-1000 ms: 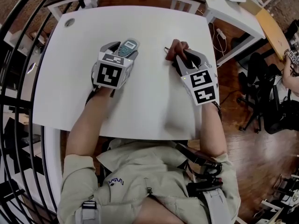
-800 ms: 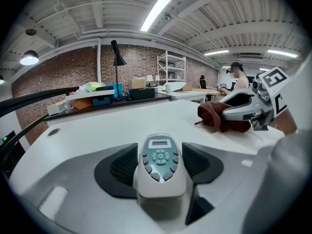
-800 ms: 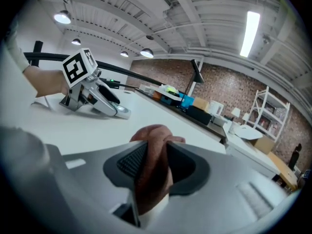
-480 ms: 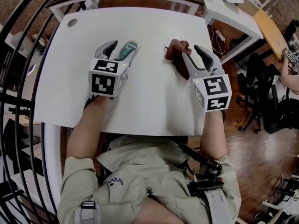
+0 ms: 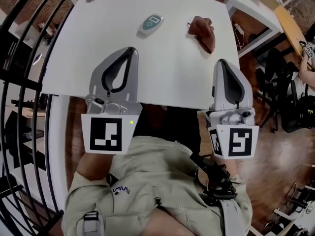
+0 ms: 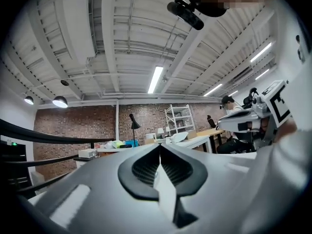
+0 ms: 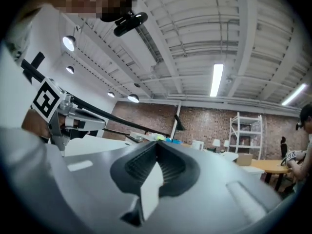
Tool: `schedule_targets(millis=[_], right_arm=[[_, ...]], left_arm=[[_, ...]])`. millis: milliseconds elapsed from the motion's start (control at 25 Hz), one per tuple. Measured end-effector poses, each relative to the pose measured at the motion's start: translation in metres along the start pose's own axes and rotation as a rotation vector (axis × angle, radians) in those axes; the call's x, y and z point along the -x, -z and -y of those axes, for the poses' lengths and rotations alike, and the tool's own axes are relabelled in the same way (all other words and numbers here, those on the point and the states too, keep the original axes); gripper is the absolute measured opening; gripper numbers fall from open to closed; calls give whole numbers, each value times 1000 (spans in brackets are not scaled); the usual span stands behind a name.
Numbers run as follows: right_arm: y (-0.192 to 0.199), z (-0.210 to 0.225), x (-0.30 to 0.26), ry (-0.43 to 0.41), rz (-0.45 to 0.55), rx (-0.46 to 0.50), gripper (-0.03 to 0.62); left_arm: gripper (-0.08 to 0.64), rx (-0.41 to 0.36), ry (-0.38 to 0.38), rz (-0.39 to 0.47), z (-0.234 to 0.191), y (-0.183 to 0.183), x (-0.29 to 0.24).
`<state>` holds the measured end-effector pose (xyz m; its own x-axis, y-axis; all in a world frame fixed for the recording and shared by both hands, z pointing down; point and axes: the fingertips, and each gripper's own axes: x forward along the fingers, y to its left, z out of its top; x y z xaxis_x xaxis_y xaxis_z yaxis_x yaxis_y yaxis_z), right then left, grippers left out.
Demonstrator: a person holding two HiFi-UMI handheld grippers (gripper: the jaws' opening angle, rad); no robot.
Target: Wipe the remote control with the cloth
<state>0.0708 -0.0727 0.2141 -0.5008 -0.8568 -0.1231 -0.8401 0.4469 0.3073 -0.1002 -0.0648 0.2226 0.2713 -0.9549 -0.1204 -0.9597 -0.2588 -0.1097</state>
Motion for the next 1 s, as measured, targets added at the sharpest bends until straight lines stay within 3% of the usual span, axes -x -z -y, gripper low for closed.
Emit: schedule_targets(millis=[200,440,680,1000], right_arm=[[-1,-31,49,11,-3,-40,5],[19,-59,90,2,-57,-97,5],[41,-63,106,0,-106,-142,5],[63,-72,104,-29,-154,-133,3]], left_arm=[[3,-3,1,-10,18,9,51],[2,26,46,-75,57,49,93],[2,63,80,-120,86,77,109],[2,64,91,-124,91,82,103]])
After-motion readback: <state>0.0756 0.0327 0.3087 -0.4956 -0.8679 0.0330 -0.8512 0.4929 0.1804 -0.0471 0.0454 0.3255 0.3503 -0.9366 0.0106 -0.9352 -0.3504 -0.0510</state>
